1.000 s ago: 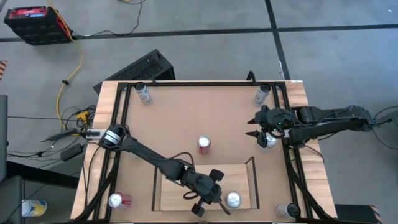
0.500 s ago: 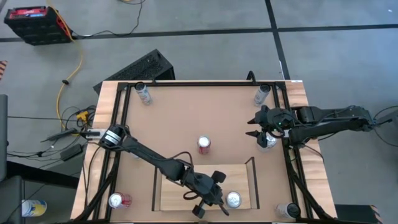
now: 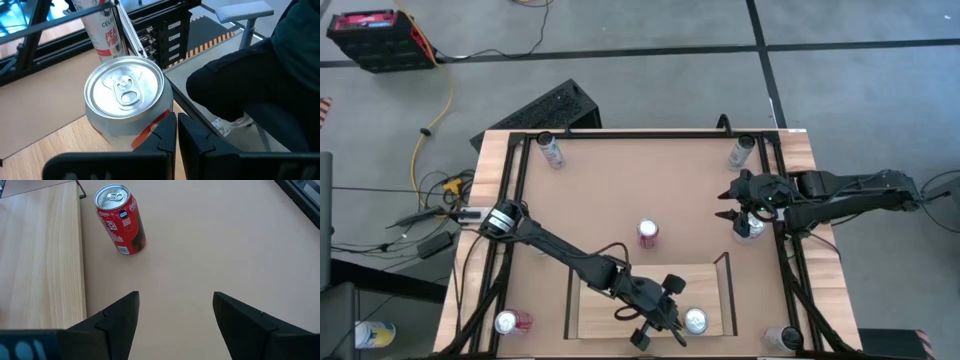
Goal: Place canned beverage on shelf
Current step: Put the top silver soda can on the shelf
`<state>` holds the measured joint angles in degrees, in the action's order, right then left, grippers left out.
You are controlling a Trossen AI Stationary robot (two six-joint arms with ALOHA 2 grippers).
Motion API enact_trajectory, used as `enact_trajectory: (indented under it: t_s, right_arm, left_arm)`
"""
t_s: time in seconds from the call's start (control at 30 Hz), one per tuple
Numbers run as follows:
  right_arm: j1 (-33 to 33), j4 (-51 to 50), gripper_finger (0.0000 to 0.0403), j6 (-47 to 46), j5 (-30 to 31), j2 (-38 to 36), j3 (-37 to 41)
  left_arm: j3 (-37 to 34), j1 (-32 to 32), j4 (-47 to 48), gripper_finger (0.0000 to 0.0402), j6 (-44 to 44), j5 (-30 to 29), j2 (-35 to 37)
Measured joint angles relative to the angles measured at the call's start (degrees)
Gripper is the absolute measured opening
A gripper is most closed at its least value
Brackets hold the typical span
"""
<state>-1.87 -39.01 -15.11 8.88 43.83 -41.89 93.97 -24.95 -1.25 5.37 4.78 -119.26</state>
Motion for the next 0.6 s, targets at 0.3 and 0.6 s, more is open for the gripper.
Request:
enact_trajectory:
  t_s: [0.3,0.6]
  right_arm:
    - [0.0,0.0,0.0279,0.1,0.0,0.0,0.0]
    - [0.0,0.0,0.0279,0.1,0.0,0.0,0.0]
  left_arm:
    - [0.0,0.1,0.0,0.0,1.1,0.0,0.0]
    - [0.0,1.0,0.0,0.0,2.5,0.4,0.0]
